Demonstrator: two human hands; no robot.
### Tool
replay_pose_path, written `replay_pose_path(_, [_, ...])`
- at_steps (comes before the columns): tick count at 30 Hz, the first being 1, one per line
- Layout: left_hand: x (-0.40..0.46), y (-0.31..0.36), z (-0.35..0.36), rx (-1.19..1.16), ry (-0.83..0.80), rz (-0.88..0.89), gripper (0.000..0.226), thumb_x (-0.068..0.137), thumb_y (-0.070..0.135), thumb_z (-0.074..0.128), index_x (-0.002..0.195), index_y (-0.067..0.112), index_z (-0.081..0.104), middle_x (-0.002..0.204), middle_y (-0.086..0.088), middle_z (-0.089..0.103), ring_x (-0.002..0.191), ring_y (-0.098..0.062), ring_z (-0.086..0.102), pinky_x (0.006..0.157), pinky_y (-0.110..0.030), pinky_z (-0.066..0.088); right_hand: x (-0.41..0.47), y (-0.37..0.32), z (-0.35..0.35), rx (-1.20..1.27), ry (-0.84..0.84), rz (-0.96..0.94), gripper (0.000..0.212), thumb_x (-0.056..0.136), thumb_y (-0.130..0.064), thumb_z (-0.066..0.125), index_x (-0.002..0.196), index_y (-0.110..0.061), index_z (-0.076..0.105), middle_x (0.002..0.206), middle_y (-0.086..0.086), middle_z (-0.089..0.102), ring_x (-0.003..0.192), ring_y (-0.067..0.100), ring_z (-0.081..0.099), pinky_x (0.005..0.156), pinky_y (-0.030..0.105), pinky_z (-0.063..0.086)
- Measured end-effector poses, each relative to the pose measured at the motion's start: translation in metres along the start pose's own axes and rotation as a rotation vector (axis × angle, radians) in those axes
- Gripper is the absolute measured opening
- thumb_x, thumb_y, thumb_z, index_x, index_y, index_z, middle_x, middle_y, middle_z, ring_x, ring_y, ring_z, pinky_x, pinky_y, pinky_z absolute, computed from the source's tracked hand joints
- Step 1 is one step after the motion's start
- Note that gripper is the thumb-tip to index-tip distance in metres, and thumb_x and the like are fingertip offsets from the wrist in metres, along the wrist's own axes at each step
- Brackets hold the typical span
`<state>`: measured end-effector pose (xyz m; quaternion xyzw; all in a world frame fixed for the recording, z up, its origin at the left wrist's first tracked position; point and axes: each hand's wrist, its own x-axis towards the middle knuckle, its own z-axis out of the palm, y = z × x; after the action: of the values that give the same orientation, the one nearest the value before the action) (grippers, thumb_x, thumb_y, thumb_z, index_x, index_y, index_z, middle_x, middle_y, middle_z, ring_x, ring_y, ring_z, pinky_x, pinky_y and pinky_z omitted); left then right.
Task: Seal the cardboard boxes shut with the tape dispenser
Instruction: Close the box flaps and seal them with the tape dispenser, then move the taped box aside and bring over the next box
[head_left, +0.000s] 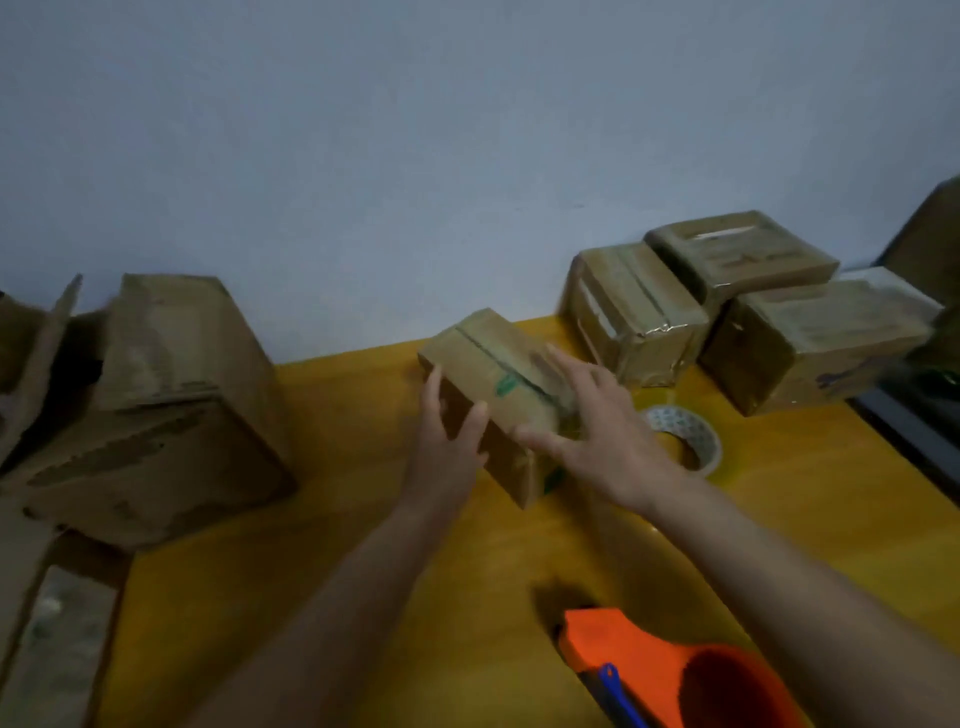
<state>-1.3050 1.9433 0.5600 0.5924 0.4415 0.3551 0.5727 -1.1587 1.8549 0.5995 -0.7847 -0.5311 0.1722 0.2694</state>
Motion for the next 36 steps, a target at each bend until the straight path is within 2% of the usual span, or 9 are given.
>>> replay_pose_path(4, [0.016,0.01,0.014,0.226,-0.136,0.048,0.061,0.094,0.029,0.059,0.146,0.042,0.028,0.149,0.004,0.036,0.134,-0.013,0.038,0.108,-0.044,0.04,0.002,0.013,-0.013,-0.173,-0.119,-0.047,0.084,0.083,-0.046,0.067,0.148,-0.045,0.013,0.156,0.006,0.002,0.143,0.028,0.013,0.114,0.039,0.024])
replay_pose_path(6, [0.036,0.027,0.028,0.209,-0.171,-0.002,0.061,0.093,0.022,0.062,0.146,0.034,0.033,0.143,0.002,0.044,0.128,-0.013,0.045,0.104,-0.041,0.044,0.013,0.017,-0.024,-0.223,-0.065,-0.007,0.075,0.089,-0.032,0.064,0.149,-0.039,0.019,0.155,0.011,0.008,0.141,0.03,0.021,0.112,0.04,0.03])
replay_pose_path(10, [0.07,0.053,0.055,0.347,-0.033,-0.056,0.047,0.087,0.015,0.068,0.129,0.024,0.049,0.117,-0.001,0.055,0.104,-0.015,0.057,0.084,-0.025,0.048,0.045,0.024,-0.037,-0.387,-0.033,-0.024,0.065,0.093,-0.027,0.059,0.149,-0.029,0.025,0.154,0.016,0.014,0.141,0.032,0.019,0.111,0.04,0.031])
replay_pose_path(13, [0.082,0.064,0.07,0.31,-0.118,-0.095,0.049,0.093,0.004,0.056,0.138,0.021,0.046,0.136,-0.003,0.052,0.116,-0.013,0.053,0.089,-0.021,0.044,0.069,0.028,-0.044,-0.555,0.004,-0.068,0.063,0.093,-0.025,0.057,0.148,-0.024,0.026,0.15,0.015,0.024,0.136,0.033,0.025,0.11,0.039,0.032])
replay_pose_path(18, [0.085,0.076,0.067,0.475,-0.294,-0.178,0.062,0.099,0.01,0.047,0.151,0.032,0.022,0.156,0.002,0.028,0.141,-0.019,0.03,0.101,-0.027,0.033,0.091,0.034,-0.052,-0.699,-0.04,-0.114,0.063,0.095,-0.027,0.052,0.149,-0.023,0.021,0.144,0.007,0.03,0.126,0.029,0.032,0.108,0.036,0.032])
replay_pose_path(21, [0.068,0.073,0.041,0.601,-0.321,-0.227,0.062,0.099,0.014,0.049,0.152,0.025,0.02,0.157,-0.001,0.027,0.143,-0.021,0.027,0.115,-0.039,0.029,0.088,0.03,-0.059,-0.729,-0.092,-0.064,0.071,0.093,-0.027,0.056,0.151,-0.026,0.014,0.149,0.004,0.026,0.132,0.029,0.029,0.108,0.038,0.033])
replay_pose_path(24, [0.04,0.069,-0.002,0.75,-0.359,-0.261,0.06,0.098,0.021,0.052,0.151,0.019,0.024,0.156,-0.007,0.029,0.142,-0.022,0.03,0.114,-0.034,0.027,0.081,0.011,-0.065,-0.7,-0.081,-0.005,0.086,0.084,-0.021,0.065,0.15,-0.018,0.01,0.149,0.006,0.03,0.133,0.028,0.032,0.112,0.041,0.028])
replay_pose_path(29, [-0.017,0.078,-0.102,0.858,-0.314,-0.271,0.056,0.097,0.025,0.055,0.148,0.018,0.032,0.155,-0.005,0.031,0.142,-0.02,0.027,0.112,-0.024,0.019,0.055,-0.052,-0.038,-0.659,-0.171,-0.194,0.059,0.091,-0.015,0.054,0.145,-0.008,0.031,0.154,0.012,0.021,0.138,0.028,0.023,0.114,0.034,0.022])
replay_pose_path(36, [-0.104,0.095,-0.234,0.786,-0.072,-0.338,0.051,0.098,0.028,0.054,0.146,0.025,0.036,0.152,0.002,0.032,0.139,-0.017,0.031,0.112,-0.033,0.03,-0.017,-0.171,0.053,-0.27,-0.487,-0.188,0.063,0.097,-0.027,0.051,0.15,-0.011,0.022,0.157,0.003,0.016,0.142,0.024,0.02,0.115,0.032,0.022])
